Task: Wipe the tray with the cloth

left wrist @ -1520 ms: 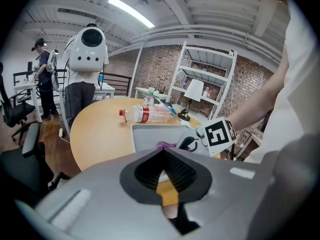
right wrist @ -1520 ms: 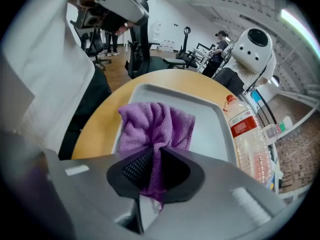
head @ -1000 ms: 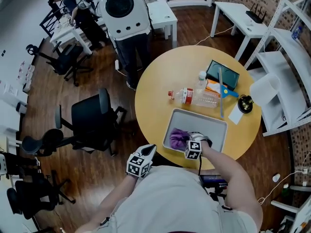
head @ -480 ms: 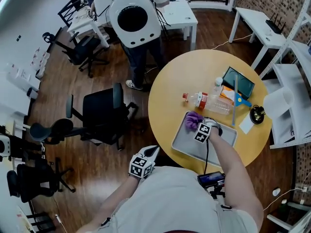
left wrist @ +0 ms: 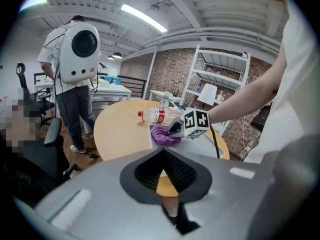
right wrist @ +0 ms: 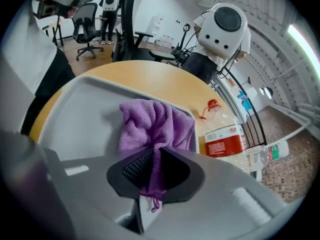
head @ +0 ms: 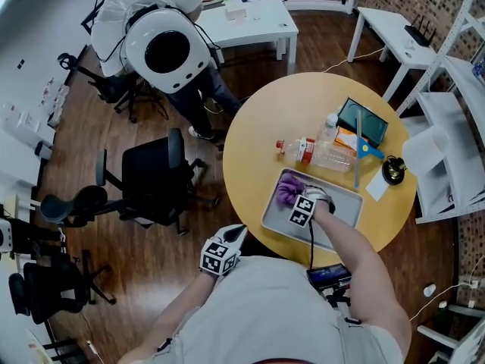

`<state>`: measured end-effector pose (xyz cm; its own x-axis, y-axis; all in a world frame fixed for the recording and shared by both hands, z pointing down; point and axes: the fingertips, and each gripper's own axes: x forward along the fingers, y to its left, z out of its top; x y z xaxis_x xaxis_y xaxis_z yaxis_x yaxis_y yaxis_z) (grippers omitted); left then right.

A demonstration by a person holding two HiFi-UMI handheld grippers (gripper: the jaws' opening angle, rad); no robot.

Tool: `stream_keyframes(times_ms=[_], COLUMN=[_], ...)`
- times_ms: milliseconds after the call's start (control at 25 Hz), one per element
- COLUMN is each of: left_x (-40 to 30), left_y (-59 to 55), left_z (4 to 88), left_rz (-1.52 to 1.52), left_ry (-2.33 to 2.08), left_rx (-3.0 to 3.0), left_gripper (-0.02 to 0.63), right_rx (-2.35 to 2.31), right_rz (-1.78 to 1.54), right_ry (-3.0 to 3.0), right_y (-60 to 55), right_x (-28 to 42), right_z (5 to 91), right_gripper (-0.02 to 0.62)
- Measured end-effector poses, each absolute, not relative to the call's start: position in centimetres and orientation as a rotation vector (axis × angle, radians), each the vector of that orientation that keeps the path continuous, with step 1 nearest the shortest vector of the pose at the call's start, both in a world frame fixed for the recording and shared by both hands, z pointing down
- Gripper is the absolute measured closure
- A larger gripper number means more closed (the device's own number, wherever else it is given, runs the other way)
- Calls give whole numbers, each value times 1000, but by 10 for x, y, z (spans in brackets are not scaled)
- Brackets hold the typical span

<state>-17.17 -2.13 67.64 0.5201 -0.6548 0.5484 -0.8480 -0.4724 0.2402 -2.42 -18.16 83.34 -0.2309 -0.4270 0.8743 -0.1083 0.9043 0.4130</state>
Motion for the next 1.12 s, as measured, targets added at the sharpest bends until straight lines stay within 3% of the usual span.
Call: stream_keyframes(times_ms=[440, 680, 1120], left_x=[-138, -137, -91], left_y=[-13, -8, -25], left_z=[679, 685, 684], left_rz=[537, 541, 574], left_ry=[-1096, -1069, -865], left_rx=[2351, 2348, 2452], left_gripper=[606, 606, 606], right_rx=[208, 191, 372], right_rz=[-252, -319, -124], right_ry=[-1907, -1922, -1906], right_y=[-63, -53, -38], right_x=[-55, -59, 37], right_z=[828, 829, 827], right_gripper=[550, 549, 548])
